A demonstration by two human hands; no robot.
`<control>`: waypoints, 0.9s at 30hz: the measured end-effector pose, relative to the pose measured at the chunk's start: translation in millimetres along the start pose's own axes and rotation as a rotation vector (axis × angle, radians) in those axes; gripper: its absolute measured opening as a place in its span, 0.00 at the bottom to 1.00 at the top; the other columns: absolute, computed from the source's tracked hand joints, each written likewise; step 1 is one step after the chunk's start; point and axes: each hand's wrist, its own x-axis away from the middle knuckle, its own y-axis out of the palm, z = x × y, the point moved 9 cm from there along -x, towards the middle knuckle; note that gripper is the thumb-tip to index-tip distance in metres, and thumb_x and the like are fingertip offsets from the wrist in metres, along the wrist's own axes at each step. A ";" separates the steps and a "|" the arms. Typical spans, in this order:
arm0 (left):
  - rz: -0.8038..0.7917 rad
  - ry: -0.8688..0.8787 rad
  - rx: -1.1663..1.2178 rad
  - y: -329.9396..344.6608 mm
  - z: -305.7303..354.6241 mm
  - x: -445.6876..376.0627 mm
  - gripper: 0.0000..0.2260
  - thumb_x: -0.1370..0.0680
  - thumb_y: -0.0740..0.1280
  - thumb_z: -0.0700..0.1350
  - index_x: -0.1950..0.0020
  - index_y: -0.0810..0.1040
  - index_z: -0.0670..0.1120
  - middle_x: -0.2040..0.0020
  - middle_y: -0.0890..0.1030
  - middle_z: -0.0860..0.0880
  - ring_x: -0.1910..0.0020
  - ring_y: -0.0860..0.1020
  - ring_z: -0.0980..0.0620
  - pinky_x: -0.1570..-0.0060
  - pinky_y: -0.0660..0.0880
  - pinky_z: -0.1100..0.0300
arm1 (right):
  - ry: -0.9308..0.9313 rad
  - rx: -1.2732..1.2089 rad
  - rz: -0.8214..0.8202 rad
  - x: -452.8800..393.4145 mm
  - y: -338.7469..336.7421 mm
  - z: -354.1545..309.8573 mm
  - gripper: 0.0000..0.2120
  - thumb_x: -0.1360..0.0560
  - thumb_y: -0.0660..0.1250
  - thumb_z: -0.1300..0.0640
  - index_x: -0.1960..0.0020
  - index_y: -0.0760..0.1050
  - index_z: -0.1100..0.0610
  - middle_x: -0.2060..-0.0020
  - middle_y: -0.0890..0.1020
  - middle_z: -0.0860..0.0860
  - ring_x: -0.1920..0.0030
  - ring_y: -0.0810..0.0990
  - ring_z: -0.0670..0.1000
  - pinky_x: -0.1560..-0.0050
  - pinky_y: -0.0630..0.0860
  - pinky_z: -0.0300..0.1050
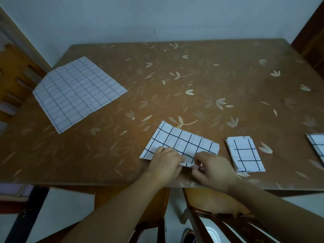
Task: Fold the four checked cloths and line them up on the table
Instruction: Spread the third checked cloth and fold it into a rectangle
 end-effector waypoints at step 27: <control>0.135 -0.452 0.653 -25.5 -132.1 96.4 0.06 0.22 0.67 0.39 0.54 0.81 0.49 0.59 0.81 0.54 0.57 0.78 0.57 0.56 0.73 0.64 | -0.317 0.052 -0.048 -25.3 35.4 -36.2 0.29 0.31 0.67 0.40 0.33 0.71 0.49 0.37 0.78 0.45 0.36 0.75 0.47 0.42 0.71 0.44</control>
